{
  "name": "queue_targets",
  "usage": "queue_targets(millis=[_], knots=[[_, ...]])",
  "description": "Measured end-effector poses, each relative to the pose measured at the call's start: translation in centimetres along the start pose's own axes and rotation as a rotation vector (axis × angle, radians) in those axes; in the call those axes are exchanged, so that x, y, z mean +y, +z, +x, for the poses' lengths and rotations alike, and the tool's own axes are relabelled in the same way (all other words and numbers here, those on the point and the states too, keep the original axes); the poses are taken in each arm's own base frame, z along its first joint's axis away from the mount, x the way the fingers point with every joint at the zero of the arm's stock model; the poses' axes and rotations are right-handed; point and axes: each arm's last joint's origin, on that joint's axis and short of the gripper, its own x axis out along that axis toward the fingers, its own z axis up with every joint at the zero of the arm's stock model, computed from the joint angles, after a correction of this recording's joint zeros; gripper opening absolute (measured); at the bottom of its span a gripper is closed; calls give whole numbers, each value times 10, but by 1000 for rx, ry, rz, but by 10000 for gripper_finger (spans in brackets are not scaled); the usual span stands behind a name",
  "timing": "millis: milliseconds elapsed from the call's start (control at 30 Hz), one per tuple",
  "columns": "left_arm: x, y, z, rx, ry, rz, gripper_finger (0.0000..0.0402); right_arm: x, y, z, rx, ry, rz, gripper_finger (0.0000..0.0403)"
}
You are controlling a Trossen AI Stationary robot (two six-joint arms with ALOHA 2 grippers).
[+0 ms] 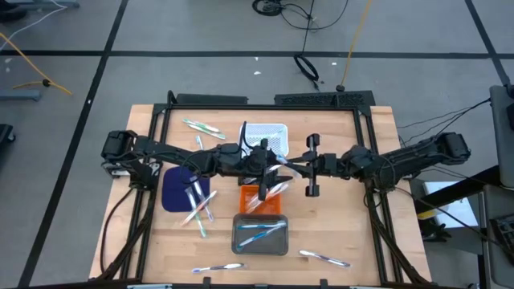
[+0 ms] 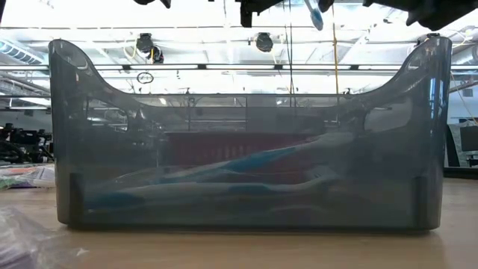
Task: Pick & Place Toothbrushes
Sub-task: Put the right blue toothbrush into the black bin
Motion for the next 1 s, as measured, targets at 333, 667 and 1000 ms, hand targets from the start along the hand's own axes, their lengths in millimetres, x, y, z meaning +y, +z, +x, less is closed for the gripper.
queue_targets(millis=[333,667,1000], knots=[[1,0,0,1,7,18,124,-1,0,0,1,1,0,11],[4,-3,0,33,20,20,8,0,-2,0,24,0,18,41],[1,-10,-6,172,26,-6,4,-1,-2,-3,68,6,12,76]])
